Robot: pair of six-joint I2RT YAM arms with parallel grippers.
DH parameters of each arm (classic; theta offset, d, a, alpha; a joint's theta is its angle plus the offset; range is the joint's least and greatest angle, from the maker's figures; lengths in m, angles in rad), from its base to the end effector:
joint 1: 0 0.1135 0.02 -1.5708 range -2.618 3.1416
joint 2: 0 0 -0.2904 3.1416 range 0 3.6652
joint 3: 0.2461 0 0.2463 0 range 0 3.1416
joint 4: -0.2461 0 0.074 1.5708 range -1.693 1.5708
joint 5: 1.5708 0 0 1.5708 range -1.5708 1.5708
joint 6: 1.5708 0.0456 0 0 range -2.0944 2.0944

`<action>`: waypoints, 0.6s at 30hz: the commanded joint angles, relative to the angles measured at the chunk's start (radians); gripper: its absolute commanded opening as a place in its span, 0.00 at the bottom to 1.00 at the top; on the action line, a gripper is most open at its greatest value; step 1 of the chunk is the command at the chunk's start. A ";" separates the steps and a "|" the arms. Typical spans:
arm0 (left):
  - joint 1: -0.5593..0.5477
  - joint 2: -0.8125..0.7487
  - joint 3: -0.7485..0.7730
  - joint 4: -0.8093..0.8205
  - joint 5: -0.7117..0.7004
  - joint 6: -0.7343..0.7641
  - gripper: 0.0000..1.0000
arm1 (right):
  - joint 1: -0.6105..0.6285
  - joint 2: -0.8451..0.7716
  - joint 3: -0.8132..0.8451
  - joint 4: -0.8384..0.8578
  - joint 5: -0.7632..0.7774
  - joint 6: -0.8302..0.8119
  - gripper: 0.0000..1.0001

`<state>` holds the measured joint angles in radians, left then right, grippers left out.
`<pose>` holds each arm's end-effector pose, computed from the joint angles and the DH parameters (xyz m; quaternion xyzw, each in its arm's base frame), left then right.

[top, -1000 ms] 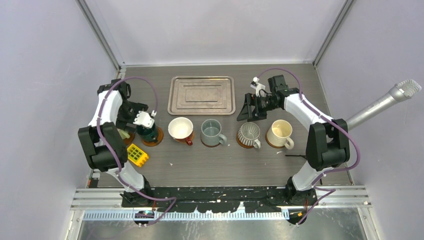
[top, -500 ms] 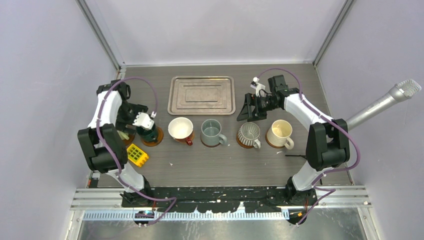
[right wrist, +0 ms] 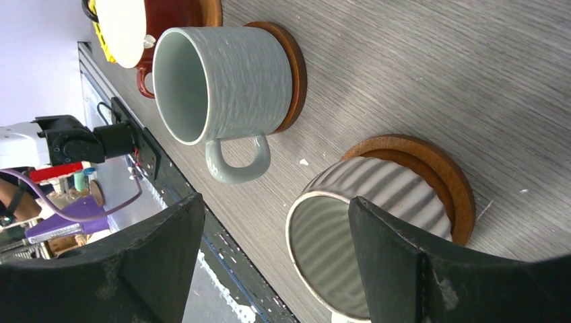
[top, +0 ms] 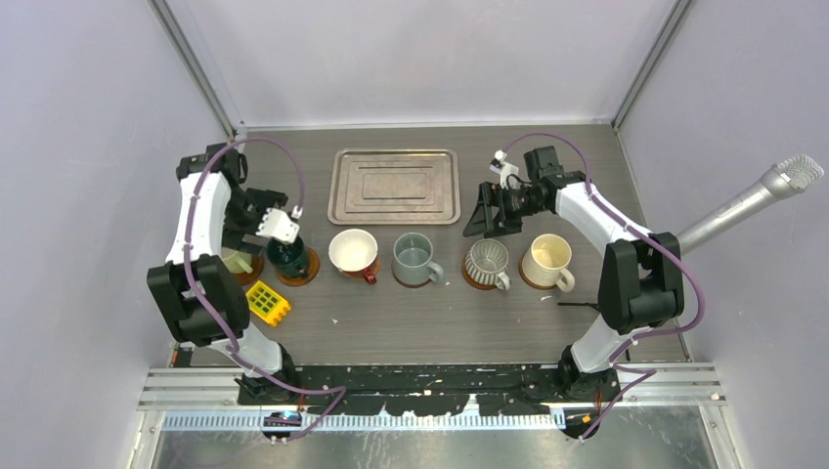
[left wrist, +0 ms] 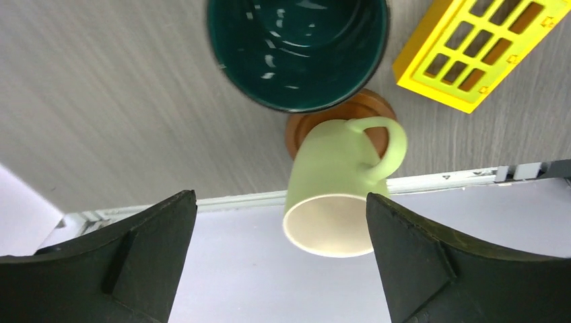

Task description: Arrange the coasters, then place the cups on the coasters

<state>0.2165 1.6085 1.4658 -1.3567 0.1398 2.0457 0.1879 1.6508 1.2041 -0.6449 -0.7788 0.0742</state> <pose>0.2792 0.0549 0.3103 0.7914 0.6062 0.0025 0.0783 0.3218 0.0938 0.2594 -0.1410 0.8921 0.3943 0.1695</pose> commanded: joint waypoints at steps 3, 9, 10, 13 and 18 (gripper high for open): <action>-0.045 -0.027 0.194 -0.073 0.167 -0.169 1.00 | -0.002 -0.065 0.072 -0.028 0.017 -0.032 0.83; -0.155 0.047 0.388 0.004 0.198 -0.584 1.00 | -0.002 -0.075 0.169 -0.085 0.058 -0.052 0.83; -0.173 0.058 0.415 0.033 0.200 -0.672 1.00 | -0.001 -0.072 0.188 -0.091 0.070 -0.053 0.83; -0.202 0.109 0.510 0.082 0.246 -0.899 1.00 | -0.001 -0.050 0.263 -0.110 0.106 -0.051 0.83; -0.201 0.172 0.586 0.218 0.372 -1.322 1.00 | 0.006 -0.017 0.336 -0.090 0.193 -0.027 0.83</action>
<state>0.0082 1.7500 1.9995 -1.2770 0.3809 1.1744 0.1879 1.6341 1.4689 -0.7418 -0.6731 0.0357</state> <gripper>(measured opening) 0.996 0.832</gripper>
